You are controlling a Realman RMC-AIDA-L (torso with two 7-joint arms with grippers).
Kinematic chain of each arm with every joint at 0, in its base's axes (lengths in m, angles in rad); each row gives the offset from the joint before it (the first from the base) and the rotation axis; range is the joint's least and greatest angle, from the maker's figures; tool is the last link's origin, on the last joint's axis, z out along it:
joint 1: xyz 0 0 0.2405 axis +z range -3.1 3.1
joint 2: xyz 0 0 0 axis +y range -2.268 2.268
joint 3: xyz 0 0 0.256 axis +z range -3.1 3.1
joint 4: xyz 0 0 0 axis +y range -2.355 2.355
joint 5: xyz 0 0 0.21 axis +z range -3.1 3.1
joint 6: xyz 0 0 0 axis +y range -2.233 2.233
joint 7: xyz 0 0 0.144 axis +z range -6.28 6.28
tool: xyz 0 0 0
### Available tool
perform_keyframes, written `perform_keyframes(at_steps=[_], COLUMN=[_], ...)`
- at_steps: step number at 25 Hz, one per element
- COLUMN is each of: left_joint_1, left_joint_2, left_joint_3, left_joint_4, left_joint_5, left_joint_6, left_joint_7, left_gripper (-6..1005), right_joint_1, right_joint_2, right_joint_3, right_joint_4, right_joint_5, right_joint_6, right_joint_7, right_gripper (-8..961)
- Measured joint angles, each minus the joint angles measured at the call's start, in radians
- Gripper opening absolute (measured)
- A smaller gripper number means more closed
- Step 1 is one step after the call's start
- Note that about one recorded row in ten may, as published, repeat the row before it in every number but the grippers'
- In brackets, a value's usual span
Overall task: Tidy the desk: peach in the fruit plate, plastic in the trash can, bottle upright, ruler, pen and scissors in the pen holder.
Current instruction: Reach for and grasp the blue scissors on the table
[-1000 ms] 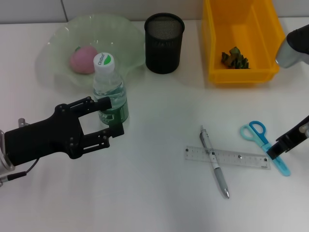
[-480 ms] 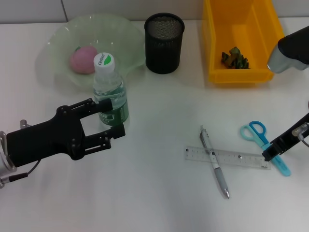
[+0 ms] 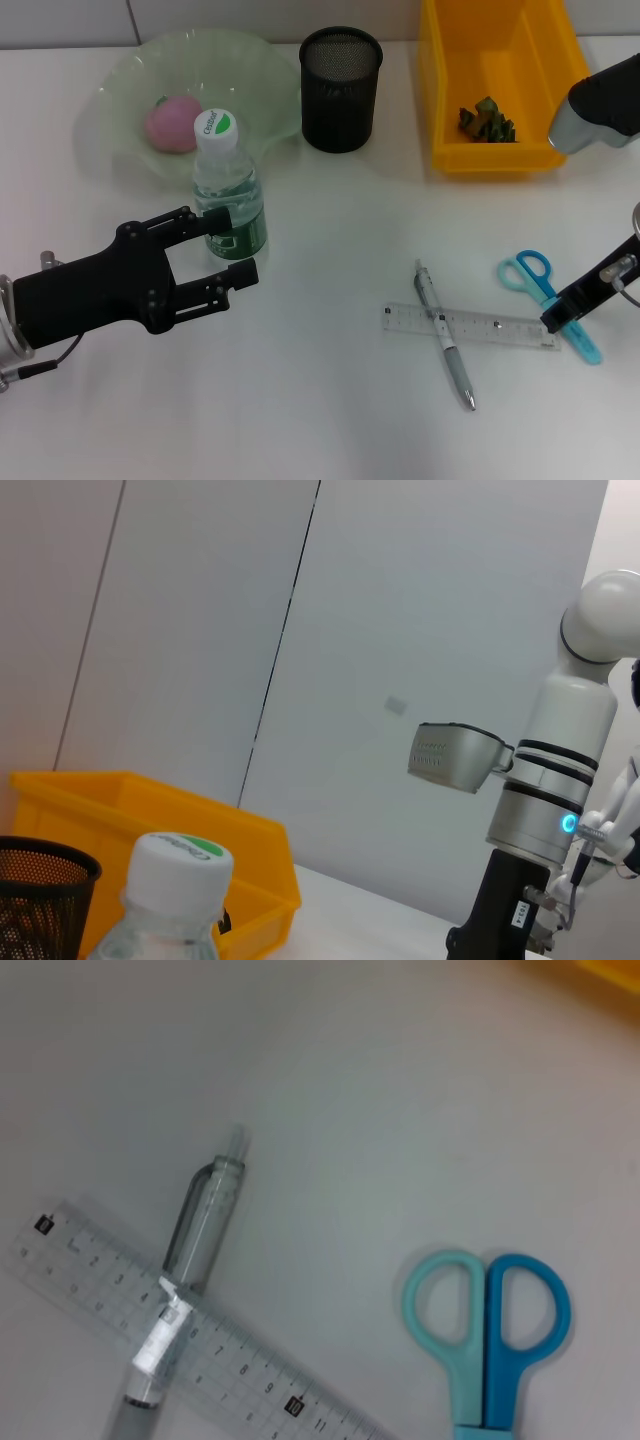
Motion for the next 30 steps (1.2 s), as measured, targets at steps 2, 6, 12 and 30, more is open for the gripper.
perform_keyframes(at_steps=[2,6,12,30], left_joint_1=[0.0,0.0,0.0,0.0], left_joint_2=[0.0,0.0,0.0,-0.003], left_joint_3=[0.001,0.001,0.001,0.001], left_joint_4=[0.0,0.0,0.001,0.001], left_joint_5=[0.0,0.0,0.0,0.0], left_joint_6=[-0.002,-0.005,-0.006,-0.018], left_joint_7=[0.0,0.002,0.002,0.002], left_gripper=[743,743,743,743], right_joint_1=[0.001,0.004,0.008,0.011], right_joint_2=[0.0,0.001,0.0,0.001], right_joint_3=[-0.001,-0.005,-0.013,-0.041], right_joint_4=[0.002,0.008,0.019,0.023], right_joint_5=[0.0,-0.001,-0.008,-0.016], right_joint_6=[0.003,0.008,0.016,0.028], right_joint_7=[0.001,0.001,0.004,0.008], right_gripper=[453,453,453,275])
